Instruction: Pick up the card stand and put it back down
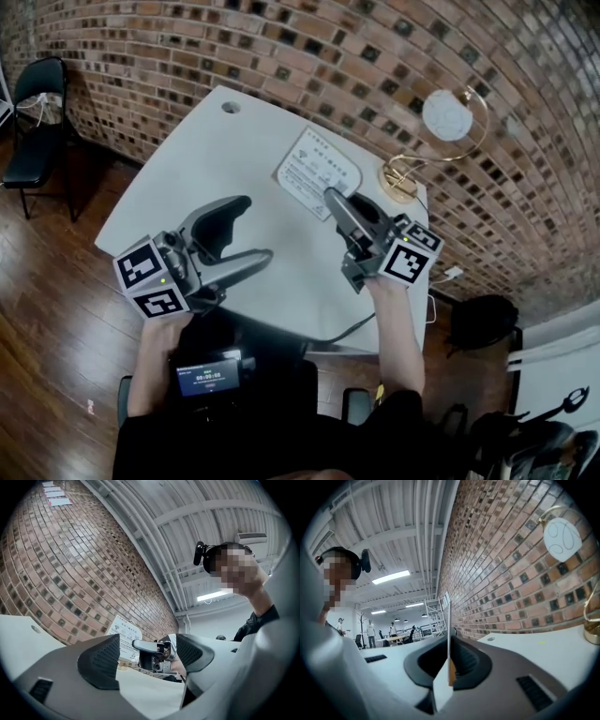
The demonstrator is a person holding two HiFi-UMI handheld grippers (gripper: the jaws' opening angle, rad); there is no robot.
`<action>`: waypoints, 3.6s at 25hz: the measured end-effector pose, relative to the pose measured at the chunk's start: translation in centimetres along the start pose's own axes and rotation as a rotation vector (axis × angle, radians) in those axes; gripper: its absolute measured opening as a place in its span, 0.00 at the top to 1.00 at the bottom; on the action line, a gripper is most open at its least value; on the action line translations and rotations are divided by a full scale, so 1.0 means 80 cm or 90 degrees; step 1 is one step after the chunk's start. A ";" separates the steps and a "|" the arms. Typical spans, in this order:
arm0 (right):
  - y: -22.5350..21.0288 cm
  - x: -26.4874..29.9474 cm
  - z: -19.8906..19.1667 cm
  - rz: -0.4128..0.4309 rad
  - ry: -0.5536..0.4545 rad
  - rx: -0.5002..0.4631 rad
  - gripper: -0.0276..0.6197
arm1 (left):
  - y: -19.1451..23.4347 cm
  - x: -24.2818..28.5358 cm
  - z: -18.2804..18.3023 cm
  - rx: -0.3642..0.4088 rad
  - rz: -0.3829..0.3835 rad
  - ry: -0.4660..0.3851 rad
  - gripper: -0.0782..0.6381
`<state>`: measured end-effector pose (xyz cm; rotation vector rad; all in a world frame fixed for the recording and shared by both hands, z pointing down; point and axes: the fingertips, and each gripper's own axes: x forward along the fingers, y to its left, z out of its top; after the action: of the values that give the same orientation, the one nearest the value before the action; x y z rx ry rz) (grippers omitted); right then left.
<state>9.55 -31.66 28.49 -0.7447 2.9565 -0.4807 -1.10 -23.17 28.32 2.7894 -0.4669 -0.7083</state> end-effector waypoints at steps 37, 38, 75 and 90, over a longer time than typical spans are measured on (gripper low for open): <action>-0.169 -0.058 0.076 -0.003 -0.081 -0.016 0.92 | 0.071 0.102 -0.039 -0.010 -0.047 0.080 0.37; -0.176 -0.057 0.075 -0.003 -0.082 -0.015 0.92 | 0.074 0.103 -0.040 -0.010 -0.045 0.083 0.37; -0.413 0.029 0.046 -0.029 -0.040 -0.051 0.92 | 0.156 0.136 -0.084 -0.047 -0.017 0.154 0.37; -0.450 0.076 0.009 -0.024 0.026 -0.055 0.92 | 0.165 0.130 -0.080 -0.063 -0.001 0.139 0.37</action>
<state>20.62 -64.79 39.12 -0.8108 3.0232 -0.3776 7.47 -38.17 33.21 2.7322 -0.3768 -0.4079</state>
